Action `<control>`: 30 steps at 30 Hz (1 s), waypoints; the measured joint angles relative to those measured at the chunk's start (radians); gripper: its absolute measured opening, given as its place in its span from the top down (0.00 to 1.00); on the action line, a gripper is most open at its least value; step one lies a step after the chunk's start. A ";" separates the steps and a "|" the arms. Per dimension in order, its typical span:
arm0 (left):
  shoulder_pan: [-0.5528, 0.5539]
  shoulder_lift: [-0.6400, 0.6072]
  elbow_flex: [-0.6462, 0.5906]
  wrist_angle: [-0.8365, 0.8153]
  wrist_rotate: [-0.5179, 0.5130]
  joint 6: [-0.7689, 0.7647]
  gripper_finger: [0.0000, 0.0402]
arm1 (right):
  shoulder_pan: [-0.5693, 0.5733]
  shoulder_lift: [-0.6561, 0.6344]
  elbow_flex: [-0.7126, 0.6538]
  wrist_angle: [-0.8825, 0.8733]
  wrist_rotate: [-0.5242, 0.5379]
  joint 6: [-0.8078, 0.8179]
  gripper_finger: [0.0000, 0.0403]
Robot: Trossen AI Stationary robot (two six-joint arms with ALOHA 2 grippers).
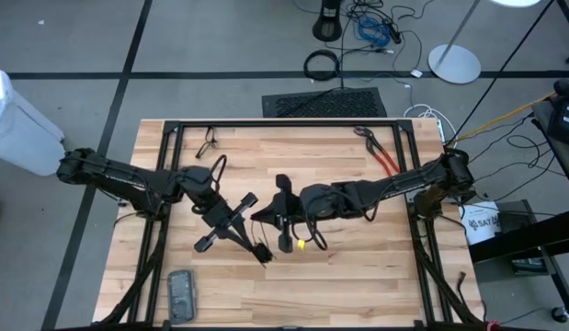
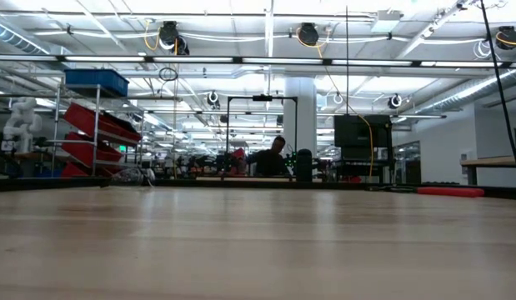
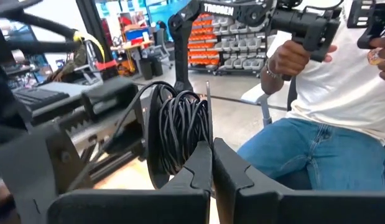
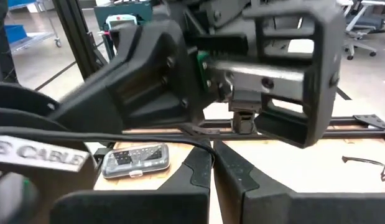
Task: Coil cords
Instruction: Coil the black wire onto the spool
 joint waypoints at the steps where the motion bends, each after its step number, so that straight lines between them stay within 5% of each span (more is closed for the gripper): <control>1: -0.003 0.001 0.000 0.006 0.000 0.000 1.00 | -0.001 0.001 0.000 -0.002 -0.001 0.001 1.00; 30: -0.003 0.079 0.003 0.145 0.090 0.014 1.00 | -0.002 0.047 -0.002 -0.036 -0.078 0.012 1.00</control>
